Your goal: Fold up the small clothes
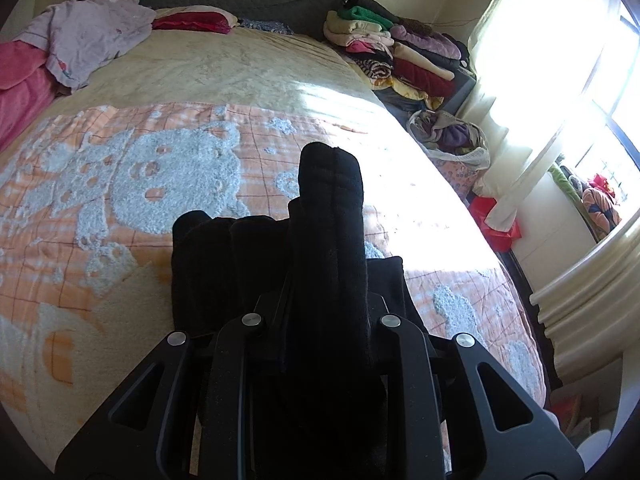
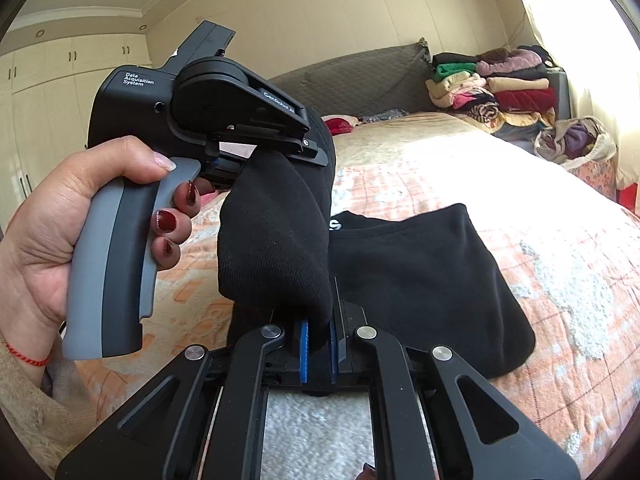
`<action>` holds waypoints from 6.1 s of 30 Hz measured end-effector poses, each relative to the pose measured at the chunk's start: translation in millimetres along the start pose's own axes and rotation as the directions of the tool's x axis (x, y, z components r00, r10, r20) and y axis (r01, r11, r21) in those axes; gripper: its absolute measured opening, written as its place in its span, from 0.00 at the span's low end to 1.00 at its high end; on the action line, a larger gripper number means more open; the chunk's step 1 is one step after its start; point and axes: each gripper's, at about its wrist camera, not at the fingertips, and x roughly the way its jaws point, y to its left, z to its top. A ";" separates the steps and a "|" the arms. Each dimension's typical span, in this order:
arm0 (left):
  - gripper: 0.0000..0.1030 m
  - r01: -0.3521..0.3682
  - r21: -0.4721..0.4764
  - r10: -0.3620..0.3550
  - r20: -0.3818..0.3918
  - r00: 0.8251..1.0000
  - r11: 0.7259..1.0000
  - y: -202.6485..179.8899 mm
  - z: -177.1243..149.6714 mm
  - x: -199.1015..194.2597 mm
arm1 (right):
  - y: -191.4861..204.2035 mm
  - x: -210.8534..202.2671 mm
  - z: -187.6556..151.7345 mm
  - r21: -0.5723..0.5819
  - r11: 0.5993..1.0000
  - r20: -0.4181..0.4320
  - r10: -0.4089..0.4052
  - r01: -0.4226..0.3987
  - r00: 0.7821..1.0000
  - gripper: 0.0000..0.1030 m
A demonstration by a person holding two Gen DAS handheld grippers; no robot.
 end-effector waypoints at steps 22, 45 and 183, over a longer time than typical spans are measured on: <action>0.33 -0.009 0.091 0.017 -0.080 0.997 0.996 -55.5 -22.1 58.1 | -35.0 -8.2 -22.5 0.118 0.992 -0.053 -0.039 0.045 0.998 0.06; 0.77 -0.041 -0.026 0.039 -0.055 0.998 0.999 47.5 -71.2 20.1 | -89.0 22.6 16.0 0.408 0.911 -0.174 0.144 -0.062 0.974 0.69; 0.91 -0.174 0.096 0.171 0.048 0.984 0.980 53.0 -195.4 -102.1 | 21.4 -91.7 -58.7 -0.053 0.930 -0.142 -0.368 0.364 0.919 0.96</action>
